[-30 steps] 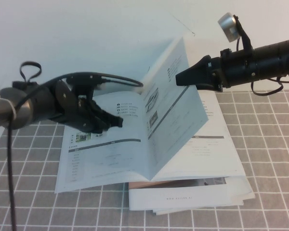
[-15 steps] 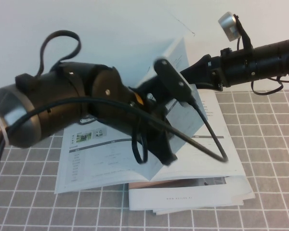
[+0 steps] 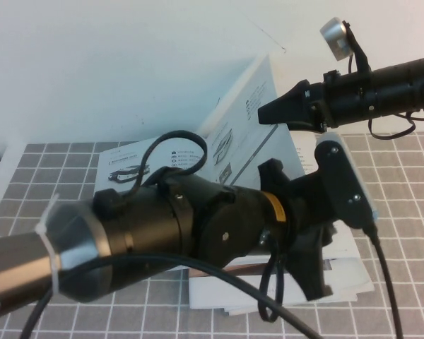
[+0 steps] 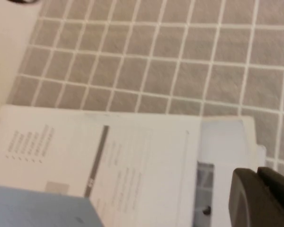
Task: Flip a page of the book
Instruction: Open the closed book
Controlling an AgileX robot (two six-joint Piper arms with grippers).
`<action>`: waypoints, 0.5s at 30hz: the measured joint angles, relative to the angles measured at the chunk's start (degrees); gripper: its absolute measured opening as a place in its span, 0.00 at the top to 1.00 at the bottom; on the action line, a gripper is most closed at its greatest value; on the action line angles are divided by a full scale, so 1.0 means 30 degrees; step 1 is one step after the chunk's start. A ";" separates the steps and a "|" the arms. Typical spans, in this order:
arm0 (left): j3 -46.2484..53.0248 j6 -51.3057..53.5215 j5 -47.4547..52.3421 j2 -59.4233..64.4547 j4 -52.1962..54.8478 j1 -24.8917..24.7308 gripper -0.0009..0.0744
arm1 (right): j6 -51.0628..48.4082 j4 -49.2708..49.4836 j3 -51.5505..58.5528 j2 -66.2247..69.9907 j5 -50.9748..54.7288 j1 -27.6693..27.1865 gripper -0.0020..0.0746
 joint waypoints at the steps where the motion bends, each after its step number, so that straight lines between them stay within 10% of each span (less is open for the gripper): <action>1: 0.0000 -0.0072 -0.0785 0.0114 0.0000 -0.0030 0.99 | 0.0000 0.0000 0.0000 0.0000 0.0000 0.0000 0.38; 15: 0.0016 0.0031 -0.4419 0.2804 0.1520 -0.0072 0.99 | -0.0372 0.0986 0.0000 0.0030 0.0000 0.0000 0.38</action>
